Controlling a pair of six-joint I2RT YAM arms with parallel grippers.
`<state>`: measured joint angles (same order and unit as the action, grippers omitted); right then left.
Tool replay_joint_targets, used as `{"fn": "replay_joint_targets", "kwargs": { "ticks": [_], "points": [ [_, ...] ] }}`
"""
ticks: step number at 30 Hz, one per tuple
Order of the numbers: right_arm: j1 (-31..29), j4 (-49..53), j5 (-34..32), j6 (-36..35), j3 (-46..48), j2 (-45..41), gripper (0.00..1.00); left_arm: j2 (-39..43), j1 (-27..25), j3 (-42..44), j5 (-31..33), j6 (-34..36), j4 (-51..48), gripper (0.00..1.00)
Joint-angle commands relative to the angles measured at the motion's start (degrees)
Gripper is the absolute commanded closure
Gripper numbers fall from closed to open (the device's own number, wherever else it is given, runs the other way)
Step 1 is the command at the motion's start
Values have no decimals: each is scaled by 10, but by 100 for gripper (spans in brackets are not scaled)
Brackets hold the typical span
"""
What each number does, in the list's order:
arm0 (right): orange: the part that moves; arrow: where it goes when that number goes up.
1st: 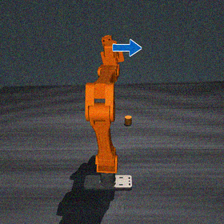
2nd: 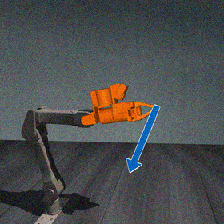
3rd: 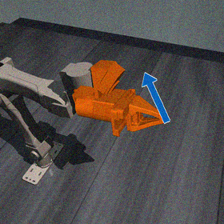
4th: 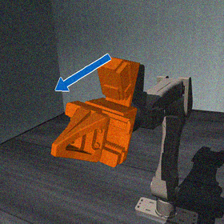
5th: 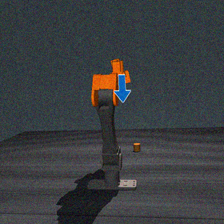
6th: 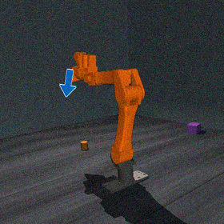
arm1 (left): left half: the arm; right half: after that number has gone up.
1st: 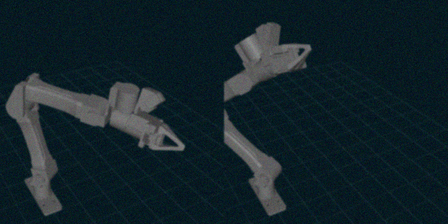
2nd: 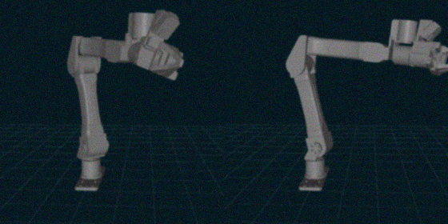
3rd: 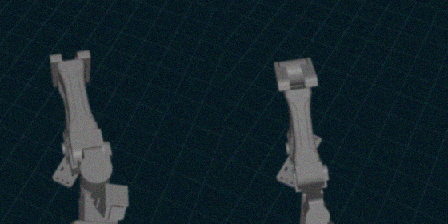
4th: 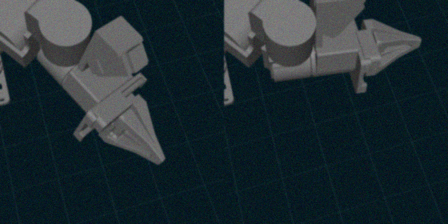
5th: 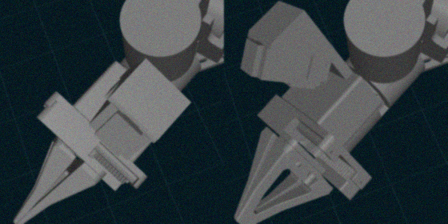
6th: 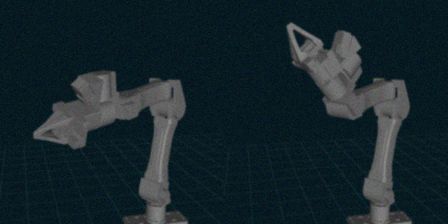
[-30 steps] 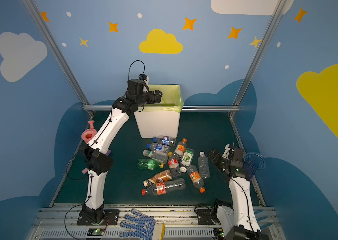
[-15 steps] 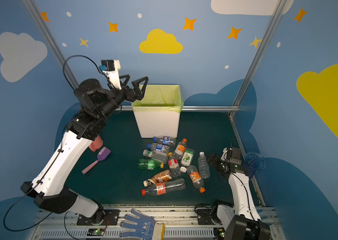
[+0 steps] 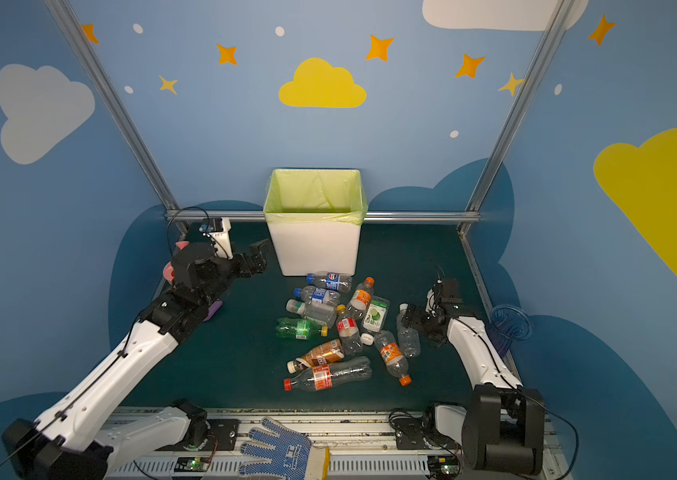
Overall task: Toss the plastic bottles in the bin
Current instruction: 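Grasp the white-cap clear water bottle with the right gripper while the left arm returns, then lift the white-cap bottle over the bin and open the right gripper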
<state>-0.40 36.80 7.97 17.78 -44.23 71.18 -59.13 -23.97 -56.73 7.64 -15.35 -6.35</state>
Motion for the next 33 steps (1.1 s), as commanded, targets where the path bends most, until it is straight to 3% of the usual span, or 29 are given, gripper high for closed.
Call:
{"fn": "replay_joint_targets", "kwargs": {
  "ticks": [1,10,22,28,33],
  "points": [
    [-15,30,-31,-25,-25,22,8,23,12,67,34,-52,-41,0],
    [-57,56,-68,-40,-76,112,13,101,40,181,66,-139,-35,0],
    [-83,64,-90,-43,-111,189,21,83,59,187,55,-151,-72,0],
    [-86,66,-85,-46,-127,211,33,74,63,189,54,-152,-74,0],
    [-86,70,-53,-53,-164,217,49,68,65,190,51,-154,-74,0]
  ]
}}
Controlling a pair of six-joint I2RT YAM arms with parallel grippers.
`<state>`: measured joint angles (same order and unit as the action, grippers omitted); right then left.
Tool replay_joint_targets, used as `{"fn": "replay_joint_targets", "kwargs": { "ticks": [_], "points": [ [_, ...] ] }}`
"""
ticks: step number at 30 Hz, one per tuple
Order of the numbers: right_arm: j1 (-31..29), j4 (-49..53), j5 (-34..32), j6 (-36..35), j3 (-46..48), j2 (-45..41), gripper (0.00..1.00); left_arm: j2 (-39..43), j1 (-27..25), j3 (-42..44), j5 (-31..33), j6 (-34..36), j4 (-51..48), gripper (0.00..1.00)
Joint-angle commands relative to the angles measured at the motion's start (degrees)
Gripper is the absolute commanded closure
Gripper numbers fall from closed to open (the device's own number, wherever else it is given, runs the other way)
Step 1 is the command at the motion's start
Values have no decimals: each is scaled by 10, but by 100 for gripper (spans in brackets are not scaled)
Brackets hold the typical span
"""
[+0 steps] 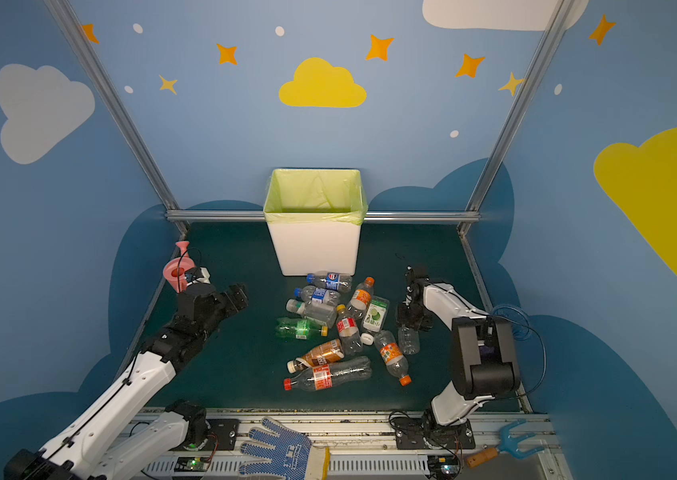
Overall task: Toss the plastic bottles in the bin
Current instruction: 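Lift the white-cap bottle over the bin and open the right gripper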
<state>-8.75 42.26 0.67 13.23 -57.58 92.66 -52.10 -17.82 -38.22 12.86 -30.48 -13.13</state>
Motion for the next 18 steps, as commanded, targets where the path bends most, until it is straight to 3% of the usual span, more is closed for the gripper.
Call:
{"fn": "replay_joint_targets", "kwargs": {
  "ticks": [1,4,10,12,18],
  "points": [
    [-3,19,26,-10,-45,-1,51,-4,3,5,-1,-2,-6,0],
    [-3,43,43,-18,-122,-21,53,-7,6,6,1,-1,-7,0],
    [-2,68,47,-10,-403,-69,53,-28,14,19,-2,-6,-3,0],
    [0,7,37,15,-469,-93,53,-36,15,25,-2,-11,-2,0],
    [9,-194,49,153,-548,-109,51,-62,16,32,-8,-5,-6,0]
  ]
}}
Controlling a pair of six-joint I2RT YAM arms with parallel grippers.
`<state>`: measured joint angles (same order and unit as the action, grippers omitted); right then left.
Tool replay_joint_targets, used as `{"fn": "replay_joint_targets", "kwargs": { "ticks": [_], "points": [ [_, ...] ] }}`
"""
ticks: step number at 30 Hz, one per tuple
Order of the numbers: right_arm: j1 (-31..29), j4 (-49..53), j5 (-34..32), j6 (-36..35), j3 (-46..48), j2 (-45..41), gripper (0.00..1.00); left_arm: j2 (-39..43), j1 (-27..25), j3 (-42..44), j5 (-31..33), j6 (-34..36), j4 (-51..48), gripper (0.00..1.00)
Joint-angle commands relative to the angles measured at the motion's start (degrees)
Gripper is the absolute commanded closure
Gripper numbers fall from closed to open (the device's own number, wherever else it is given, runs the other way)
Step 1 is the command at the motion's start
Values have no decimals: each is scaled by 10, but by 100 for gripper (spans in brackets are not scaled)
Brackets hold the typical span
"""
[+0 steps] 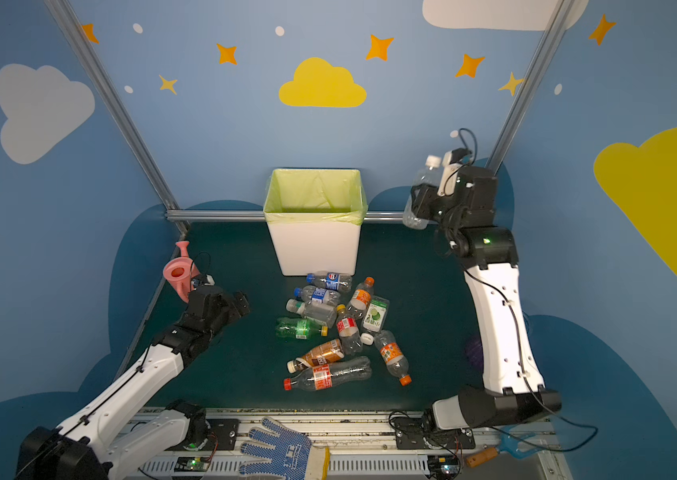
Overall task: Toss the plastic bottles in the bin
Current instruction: 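Lift the white-cap bottle over the bin and open the right gripper, then grasp the yellow-cap green Sprite bottle with the left gripper while the right arm returns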
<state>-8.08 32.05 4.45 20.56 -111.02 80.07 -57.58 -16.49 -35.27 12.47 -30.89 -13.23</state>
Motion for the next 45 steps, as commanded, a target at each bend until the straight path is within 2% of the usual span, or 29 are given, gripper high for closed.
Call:
{"fn": "replay_joint_targets", "kwargs": {
  "ticks": [1,4,6,8,10,13,14,16,18,23,30,36,39,45],
  "points": [
    [0,-114,27,101,-22,28,51,-11,3,1,-7,-1,-6,0],
    [-25,-140,94,153,-74,104,51,-24,2,-6,-17,-3,-10,0],
    [-68,-124,121,147,-131,176,49,-33,2,-10,-24,-9,-13,0],
    [-113,-64,139,118,-208,262,47,-41,3,-11,-32,-13,-13,0],
    [-154,3,161,72,-306,347,39,-49,3,-13,-36,-17,-12,0],
    [-189,118,128,1,-463,446,18,-60,3,-18,-42,-17,-13,0],
    [-187,133,113,-6,-499,457,12,-63,3,-23,-45,-15,-18,0],
    [-176,122,89,-5,-498,435,9,-67,3,-33,-55,-7,-31,0],
    [-165,86,62,-8,-436,379,6,-70,2,-38,-64,6,-38,0],
    [-151,-27,12,-20,-215,217,6,-71,2,-40,-97,25,-31,0],
    [-116,-52,10,-13,-19,96,6,-68,-18,-54,-120,59,-35,0],
    [-61,-96,25,24,238,-12,6,-85,-71,-78,-91,122,-61,0],
    [-33,-96,34,48,345,-57,6,-103,-99,-95,-89,165,-69,0],
    [18,-111,32,100,539,-150,5,-159,-167,-157,-74,310,-125,0]
  ]
}}
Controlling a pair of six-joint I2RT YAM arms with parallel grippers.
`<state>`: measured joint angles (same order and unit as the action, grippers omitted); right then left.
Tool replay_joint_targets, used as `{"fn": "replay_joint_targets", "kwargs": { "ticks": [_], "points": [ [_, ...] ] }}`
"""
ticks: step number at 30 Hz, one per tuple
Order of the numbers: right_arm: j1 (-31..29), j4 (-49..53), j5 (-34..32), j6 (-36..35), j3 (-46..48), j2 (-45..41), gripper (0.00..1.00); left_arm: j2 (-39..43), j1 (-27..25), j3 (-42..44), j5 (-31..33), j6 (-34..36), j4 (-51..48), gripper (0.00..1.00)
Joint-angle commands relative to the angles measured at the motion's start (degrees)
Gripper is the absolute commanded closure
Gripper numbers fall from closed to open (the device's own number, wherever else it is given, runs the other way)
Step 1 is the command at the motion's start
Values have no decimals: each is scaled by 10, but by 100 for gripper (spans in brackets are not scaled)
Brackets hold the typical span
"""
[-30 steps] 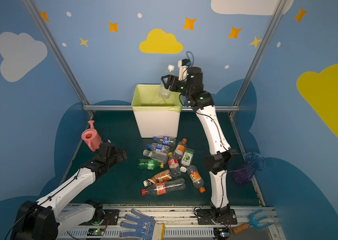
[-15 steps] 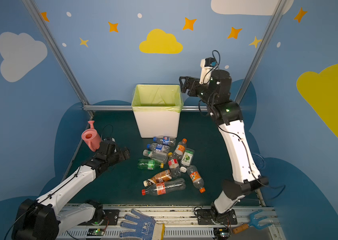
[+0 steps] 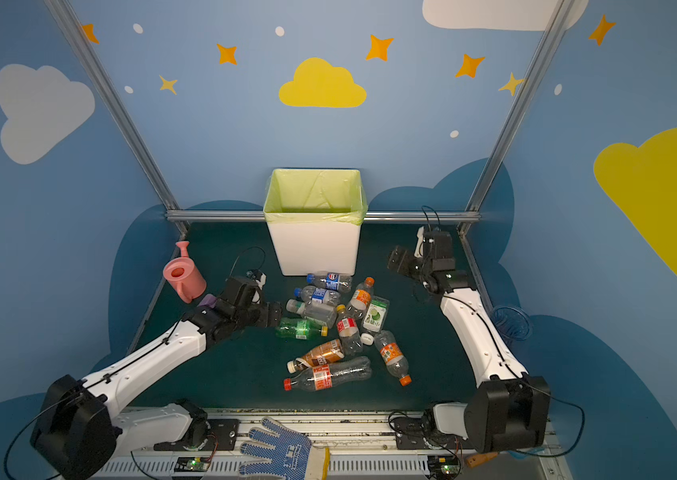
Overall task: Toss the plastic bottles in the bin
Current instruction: 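Grasp the yellow-cap green Sprite bottle with the left gripper while the right arm returns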
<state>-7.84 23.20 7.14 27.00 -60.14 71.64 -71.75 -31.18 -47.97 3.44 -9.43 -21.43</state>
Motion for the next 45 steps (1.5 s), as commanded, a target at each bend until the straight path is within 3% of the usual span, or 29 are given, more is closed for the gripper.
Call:
{"fn": "replay_joint_targets", "kwargs": {
  "ticks": [1,12,22,25,30,34,42,45],
  "points": [
    [25,-25,6,42,55,-81,5,-30,-31,-42,23,118,-57,0],
    [89,-27,32,73,161,-147,5,-159,-116,-137,27,294,-138,1],
    [112,-32,50,81,184,-144,5,-252,-136,-192,10,370,-176,6],
    [120,-31,54,82,188,-144,5,-274,-136,-206,2,376,-188,13],
    [128,-31,60,83,193,-146,5,-298,-137,-212,-5,378,-188,15],
    [135,-29,65,84,195,-146,5,-311,-136,-214,-1,379,-196,24],
    [144,-30,75,89,200,-147,5,-295,-134,-184,9,365,-207,43],
    [145,-31,77,90,200,-147,5,-280,-127,-170,12,352,-217,44]
  ]
}}
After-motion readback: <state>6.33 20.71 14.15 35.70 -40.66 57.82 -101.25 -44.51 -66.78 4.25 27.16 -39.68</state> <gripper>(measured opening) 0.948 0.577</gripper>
